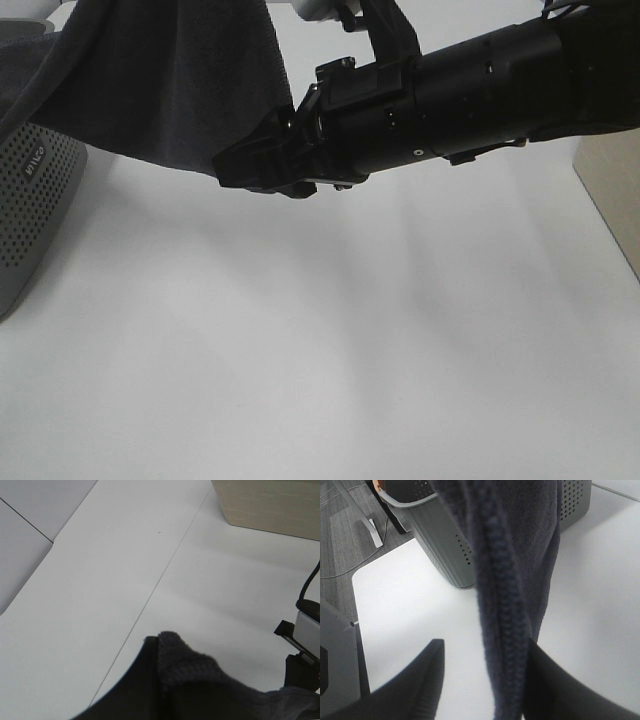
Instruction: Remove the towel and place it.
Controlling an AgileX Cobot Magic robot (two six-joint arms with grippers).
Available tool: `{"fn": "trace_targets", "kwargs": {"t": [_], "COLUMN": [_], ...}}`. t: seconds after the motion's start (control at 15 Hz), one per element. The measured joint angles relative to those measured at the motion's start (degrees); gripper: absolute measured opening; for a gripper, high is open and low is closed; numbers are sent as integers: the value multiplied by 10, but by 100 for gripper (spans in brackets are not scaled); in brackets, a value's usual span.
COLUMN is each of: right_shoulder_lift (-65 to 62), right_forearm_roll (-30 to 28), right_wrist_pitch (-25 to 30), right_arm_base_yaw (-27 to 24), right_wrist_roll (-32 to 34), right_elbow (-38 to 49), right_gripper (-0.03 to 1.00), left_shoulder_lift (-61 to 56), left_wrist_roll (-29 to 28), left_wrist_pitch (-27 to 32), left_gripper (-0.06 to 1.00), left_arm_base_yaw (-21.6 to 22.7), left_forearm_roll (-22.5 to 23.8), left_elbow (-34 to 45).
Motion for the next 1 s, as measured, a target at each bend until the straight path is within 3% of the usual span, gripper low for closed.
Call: {"fn": "trace_targets", "kwargs": {"t": [0.2,0.47,0.53,0.73,0.8,0.87,1.0], "right_shoulder_lift": [0,0,-1,-14,-28,-33,-46], "right_forearm_roll": [-1,-61,-93,-216,-315,-352,-582], "right_wrist_pitch": [0,1,4,17,34,44,131], "right_arm_base_yaw": [0,0,0,0,0,0,0], "right_wrist_roll": [1,63,101,235,335,378,618], "right_elbow": [0,0,0,-19,-51,-66,-171], "right_gripper": [37,1,1,1,1,1,1], "left_shoulder_lift": [0,0,0,1,4,7,22], "left_wrist_roll": [0,0,0,0,0,0,0], "left_wrist_pitch": [1,5,6,13,10,9,-21], "left_gripper": [0,0,0,0,0,0,0], "left_arm_base_yaw": [0,0,0,0,0,0,0], "left_forearm_roll": [0,0,0,3,7,7,11], "left_elbow": [0,0,0,0,0,0,0]}}
